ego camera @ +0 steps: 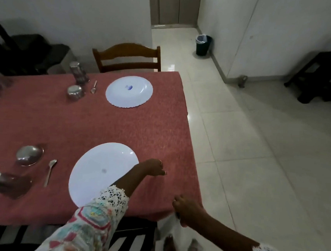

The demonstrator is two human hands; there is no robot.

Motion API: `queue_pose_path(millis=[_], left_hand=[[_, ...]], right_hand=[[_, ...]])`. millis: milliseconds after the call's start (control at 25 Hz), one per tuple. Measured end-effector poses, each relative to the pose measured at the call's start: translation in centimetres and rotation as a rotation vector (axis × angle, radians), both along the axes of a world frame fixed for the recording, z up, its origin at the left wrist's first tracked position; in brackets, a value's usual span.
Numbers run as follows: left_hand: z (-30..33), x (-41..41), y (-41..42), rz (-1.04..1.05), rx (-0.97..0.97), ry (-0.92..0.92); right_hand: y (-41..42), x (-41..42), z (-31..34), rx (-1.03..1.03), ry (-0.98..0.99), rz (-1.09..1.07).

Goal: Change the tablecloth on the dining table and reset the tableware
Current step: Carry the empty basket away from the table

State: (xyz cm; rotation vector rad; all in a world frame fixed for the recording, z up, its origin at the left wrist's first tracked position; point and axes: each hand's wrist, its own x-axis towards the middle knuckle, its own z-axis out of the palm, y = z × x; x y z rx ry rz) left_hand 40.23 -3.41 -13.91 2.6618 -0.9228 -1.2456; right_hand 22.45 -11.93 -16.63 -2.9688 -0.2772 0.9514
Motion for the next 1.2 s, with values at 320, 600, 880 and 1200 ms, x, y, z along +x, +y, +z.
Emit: queue_pose_path(millis=[320,600,880,1200], left_hand=[[-2.7,6.7,-3.8,0.517,-0.283,-0.327],[-6.9,18.8,-10.4,0.546,-0.37,-0.738],[-9.6,32.5,-22.0,0.365,-0.459,-0.698],[-10.7,44.4,-33.2,0.25,-0.221,-0.649]], right_hand=[[-6.0,17.3,-2.8,0.39,-0.192,-0.294],[-16.9,38.0,-6.7,0.252,-0.537,-0.728],[-28.1,56.2,-9.0,0.42,-0.625,-0.55],[-37.7,66.7,-12.7,1.246,0.136,-1.348]])
